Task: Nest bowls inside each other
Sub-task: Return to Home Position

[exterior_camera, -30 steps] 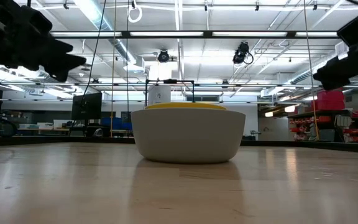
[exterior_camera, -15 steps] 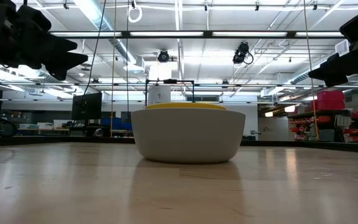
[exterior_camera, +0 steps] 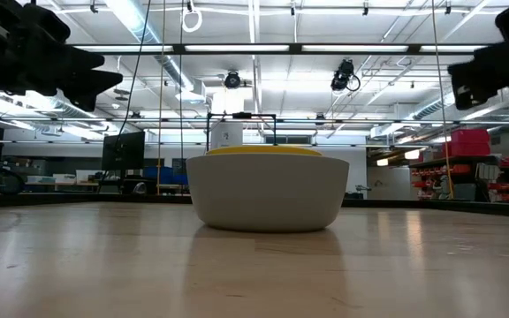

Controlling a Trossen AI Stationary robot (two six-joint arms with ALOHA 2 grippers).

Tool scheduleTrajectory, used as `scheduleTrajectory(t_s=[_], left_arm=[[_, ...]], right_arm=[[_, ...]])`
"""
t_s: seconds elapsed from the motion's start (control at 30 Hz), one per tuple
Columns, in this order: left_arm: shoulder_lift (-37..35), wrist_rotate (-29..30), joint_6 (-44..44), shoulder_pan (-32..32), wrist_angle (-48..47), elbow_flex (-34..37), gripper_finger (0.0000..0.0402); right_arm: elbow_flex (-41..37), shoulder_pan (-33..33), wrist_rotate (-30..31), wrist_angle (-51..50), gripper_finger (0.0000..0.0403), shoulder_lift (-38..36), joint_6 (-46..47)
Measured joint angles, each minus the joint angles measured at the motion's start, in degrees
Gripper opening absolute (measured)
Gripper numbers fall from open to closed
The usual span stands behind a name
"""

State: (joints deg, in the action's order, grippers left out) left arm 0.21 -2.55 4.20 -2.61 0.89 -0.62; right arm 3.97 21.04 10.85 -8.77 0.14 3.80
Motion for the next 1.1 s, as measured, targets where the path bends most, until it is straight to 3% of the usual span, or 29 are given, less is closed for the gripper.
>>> scheduleTrajectory(t_s=[0.13, 0.33, 0.57, 0.77, 0.9, 1.1], left_arm=[[0.0, 0.0, 1.0, 0.0, -0.1, 0.0, 0.0225], [0.0, -0.7, 0.3, 0.0, -0.1, -0.1, 0.0224], [0.0, -2.9, -0.6, 0.0, 0.1, -0.1, 0.0224], [0.1, -2.9, -2.1, 0.0, 0.1, -0.1, 0.0224], [0.2, -1.5, -3.2, 0.0, -0.2, -0.2, 0.0224], [0.2, 3.2, -1.9, 0.0, -0.8, -0.2, 0.0224]], right_arm=[[-3.4, -0.4, -4.2, 10.1, 0.0167, 0.0, -4.8], [-3.4, -4.7, -5.3, 10.1, 0.0163, 1.0, -5.9], [-3.4, -15.8, -7.1, 9.8, 0.0167, 4.0, -8.5], [-3.4, -25.0, -13.1, 9.4, 0.0164, 7.9, -6.3], [-3.4, -26.7, -16.4, 9.9, 0.0163, 8.2, -7.9], [-3.4, -26.7, -16.5, 10.2, 0.0167, 9.1, -9.5]])
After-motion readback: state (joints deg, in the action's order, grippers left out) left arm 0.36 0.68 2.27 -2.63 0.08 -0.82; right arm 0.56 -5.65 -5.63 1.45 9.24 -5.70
